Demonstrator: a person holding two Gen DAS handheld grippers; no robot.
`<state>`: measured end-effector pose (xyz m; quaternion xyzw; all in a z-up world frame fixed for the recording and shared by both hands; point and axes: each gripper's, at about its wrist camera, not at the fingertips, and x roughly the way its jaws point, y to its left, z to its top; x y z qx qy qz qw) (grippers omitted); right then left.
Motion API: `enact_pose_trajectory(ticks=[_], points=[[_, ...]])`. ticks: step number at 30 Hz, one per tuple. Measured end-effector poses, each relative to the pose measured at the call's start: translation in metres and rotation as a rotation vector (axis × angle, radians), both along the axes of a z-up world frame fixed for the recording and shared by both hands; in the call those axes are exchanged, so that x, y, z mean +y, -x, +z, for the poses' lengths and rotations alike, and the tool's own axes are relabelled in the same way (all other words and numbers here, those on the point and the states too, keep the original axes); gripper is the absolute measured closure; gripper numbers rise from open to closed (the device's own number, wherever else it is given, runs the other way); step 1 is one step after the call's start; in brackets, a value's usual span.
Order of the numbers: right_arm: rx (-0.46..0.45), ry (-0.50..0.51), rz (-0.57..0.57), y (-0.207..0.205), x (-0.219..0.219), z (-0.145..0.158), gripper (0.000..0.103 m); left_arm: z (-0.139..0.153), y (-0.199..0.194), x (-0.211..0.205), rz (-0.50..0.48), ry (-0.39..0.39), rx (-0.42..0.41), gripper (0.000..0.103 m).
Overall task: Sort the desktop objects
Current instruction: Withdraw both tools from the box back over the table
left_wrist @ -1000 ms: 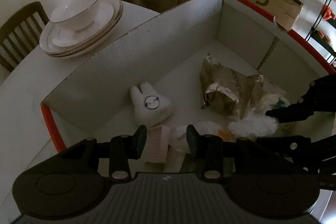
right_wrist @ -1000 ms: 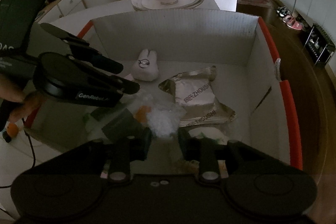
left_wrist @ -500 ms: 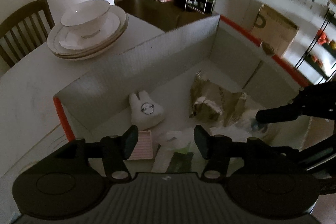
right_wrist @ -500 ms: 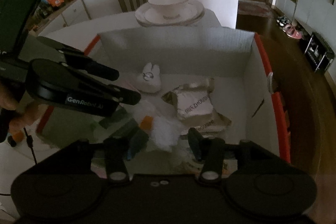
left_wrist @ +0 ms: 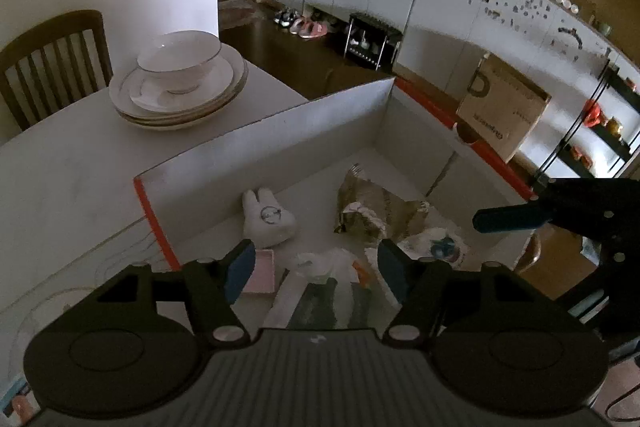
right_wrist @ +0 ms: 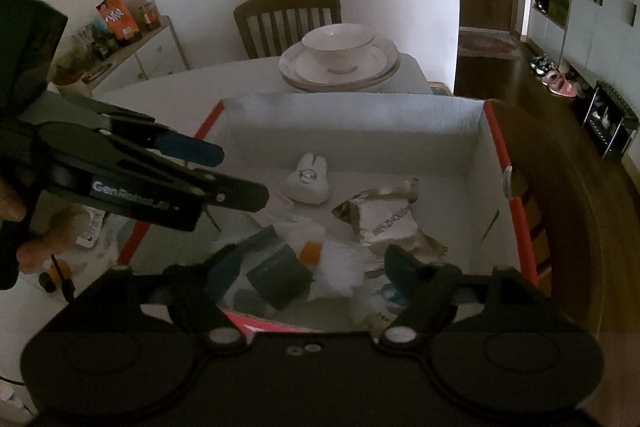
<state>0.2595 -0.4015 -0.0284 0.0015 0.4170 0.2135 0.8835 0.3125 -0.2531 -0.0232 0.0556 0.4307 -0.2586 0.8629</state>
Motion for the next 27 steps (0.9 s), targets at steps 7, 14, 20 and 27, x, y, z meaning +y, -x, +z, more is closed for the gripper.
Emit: enact_pose_trajectory(ticks=[7,14,20,27], points=[[-0.056,-0.07,-0.022,0.017,-0.001,0.011,0.005,0.012,0.02,0.014,0.008,0.038,-0.026,0.029],[-0.067,-0.128,-0.09,0.025,-0.001,0.016,0.002,0.018,0.043,0.032,0.001,0.061,-0.049,0.025],[-0.079,-0.123,-0.105,0.037,0.015,0.018,0.002,0.024,0.061,0.054,0.004,0.086,-0.071,0.019],[-0.104,-0.111,-0.096,0.053,0.042,0.022,0.001,0.024,0.079,0.093,0.051,0.103,-0.094,0.015]])
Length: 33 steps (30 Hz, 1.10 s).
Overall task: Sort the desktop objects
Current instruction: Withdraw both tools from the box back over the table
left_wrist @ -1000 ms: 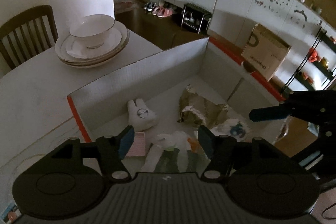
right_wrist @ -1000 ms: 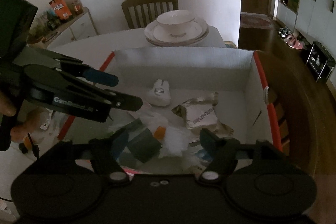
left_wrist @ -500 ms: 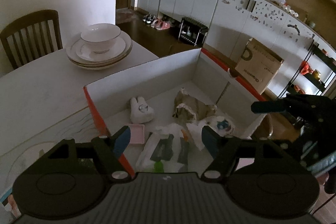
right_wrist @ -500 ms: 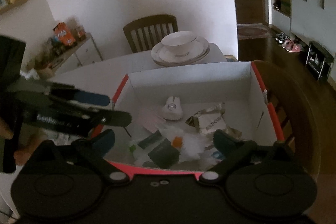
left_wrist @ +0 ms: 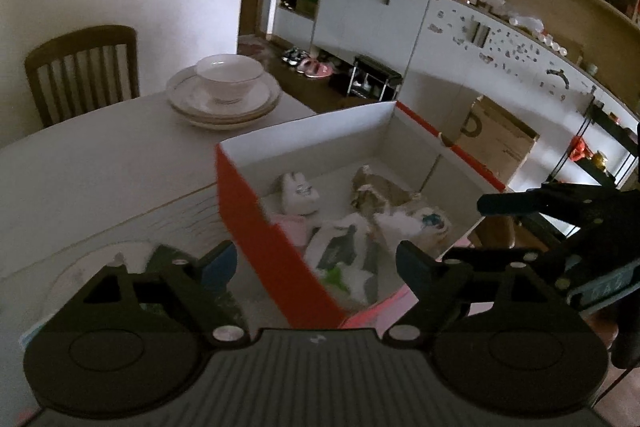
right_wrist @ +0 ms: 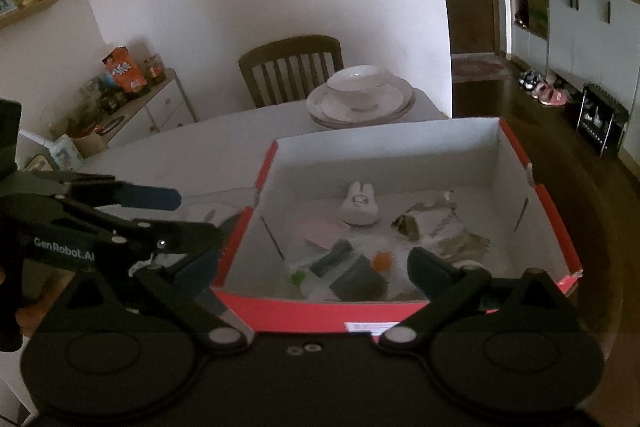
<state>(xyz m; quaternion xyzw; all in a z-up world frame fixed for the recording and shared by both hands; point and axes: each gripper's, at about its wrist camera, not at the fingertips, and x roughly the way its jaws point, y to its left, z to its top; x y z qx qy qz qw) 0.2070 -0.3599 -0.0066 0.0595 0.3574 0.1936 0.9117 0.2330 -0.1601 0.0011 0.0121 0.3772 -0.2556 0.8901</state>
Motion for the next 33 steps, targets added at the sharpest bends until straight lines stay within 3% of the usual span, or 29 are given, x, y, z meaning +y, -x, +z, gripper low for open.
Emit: enact_pose_trajectory(ticks=[4,19,33], points=[[-0.004,-0.018,-0.004,0.007,0.013,0.002,0.001,-0.003,0.011,0.024,0.019,-0.016,-0.012,0.001],[0.01,0.002,0.029,0.032,0.091,-0.002,0.001,-0.02,0.056,0.129,0.13,-0.027,0.01,0.001],[0.028,0.037,0.072,0.048,0.159,-0.011,0.001,-0.034,0.086,0.201,0.197,-0.058,0.006,0.001]])
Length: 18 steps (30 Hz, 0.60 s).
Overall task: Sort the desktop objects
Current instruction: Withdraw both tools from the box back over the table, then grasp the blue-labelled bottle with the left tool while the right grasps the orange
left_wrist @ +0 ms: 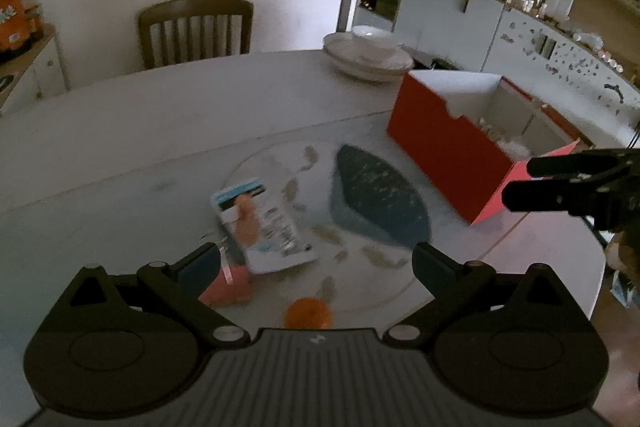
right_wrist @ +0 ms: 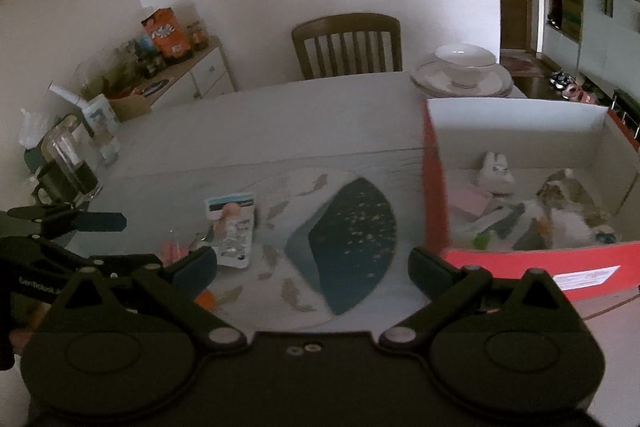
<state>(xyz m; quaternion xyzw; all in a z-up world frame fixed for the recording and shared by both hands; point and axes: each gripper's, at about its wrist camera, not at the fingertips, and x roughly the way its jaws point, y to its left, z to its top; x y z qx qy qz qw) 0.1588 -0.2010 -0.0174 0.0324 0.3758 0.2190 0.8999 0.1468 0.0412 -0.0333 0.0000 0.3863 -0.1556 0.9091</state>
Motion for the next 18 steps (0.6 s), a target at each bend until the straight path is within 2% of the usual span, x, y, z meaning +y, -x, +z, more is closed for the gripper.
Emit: enact_pose_trajectory(ticks=[10,18], points=[[0.02,0.022,0.015,0.002,0.036,-0.011,0.001,-0.026,0.013,0.033,0.012,-0.034,0.035,0.001],[0.05,0.033,0.04,0.004,0.064,-0.026,0.002,-0.046,0.021,0.049,-0.005,-0.07,0.028,0.001]])
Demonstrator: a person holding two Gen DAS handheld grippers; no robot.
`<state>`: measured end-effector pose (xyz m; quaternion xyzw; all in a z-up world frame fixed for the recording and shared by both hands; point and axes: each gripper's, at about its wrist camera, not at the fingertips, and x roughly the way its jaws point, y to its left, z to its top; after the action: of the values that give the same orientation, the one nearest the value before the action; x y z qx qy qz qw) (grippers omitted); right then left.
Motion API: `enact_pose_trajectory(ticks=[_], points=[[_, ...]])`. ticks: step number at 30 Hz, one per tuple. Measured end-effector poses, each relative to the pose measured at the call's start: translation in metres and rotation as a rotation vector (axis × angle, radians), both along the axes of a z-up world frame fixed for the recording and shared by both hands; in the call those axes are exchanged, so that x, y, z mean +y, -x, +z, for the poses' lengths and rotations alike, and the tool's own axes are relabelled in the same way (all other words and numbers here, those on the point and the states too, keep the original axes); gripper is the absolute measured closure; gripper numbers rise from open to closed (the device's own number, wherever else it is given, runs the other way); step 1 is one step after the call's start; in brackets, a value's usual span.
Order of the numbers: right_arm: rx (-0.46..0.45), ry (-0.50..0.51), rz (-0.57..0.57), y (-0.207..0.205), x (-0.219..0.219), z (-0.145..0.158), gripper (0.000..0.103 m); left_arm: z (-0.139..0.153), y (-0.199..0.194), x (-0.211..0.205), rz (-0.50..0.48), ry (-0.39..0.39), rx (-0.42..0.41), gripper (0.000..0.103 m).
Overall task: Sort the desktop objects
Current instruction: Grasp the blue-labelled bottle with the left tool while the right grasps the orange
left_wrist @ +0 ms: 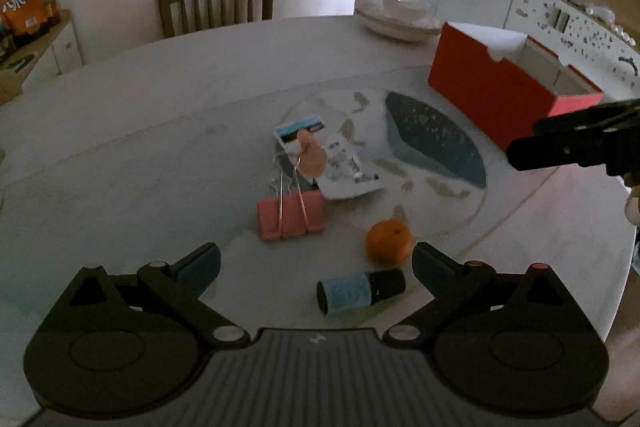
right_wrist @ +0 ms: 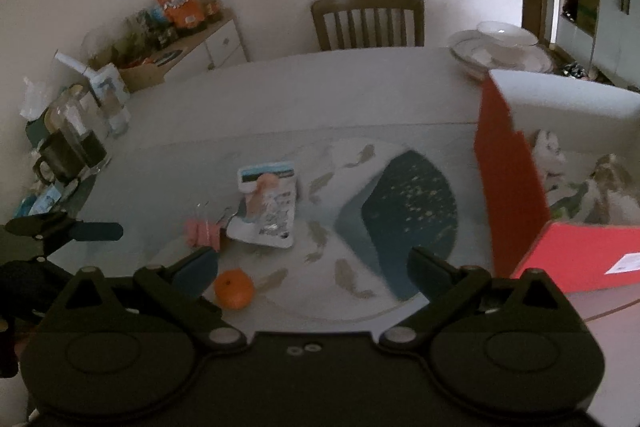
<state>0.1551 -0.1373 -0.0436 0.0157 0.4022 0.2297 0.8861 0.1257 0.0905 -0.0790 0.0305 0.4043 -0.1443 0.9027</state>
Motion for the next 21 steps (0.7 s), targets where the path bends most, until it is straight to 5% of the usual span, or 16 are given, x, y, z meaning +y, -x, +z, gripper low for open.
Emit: enact_pose_trajectory(ticks=[21], points=[[0.095,0.073,0.09,-0.009,0.075,-0.045,0.018,-0.04,0.008,-0.04,-0.006,-0.054,0.017,0.002]])
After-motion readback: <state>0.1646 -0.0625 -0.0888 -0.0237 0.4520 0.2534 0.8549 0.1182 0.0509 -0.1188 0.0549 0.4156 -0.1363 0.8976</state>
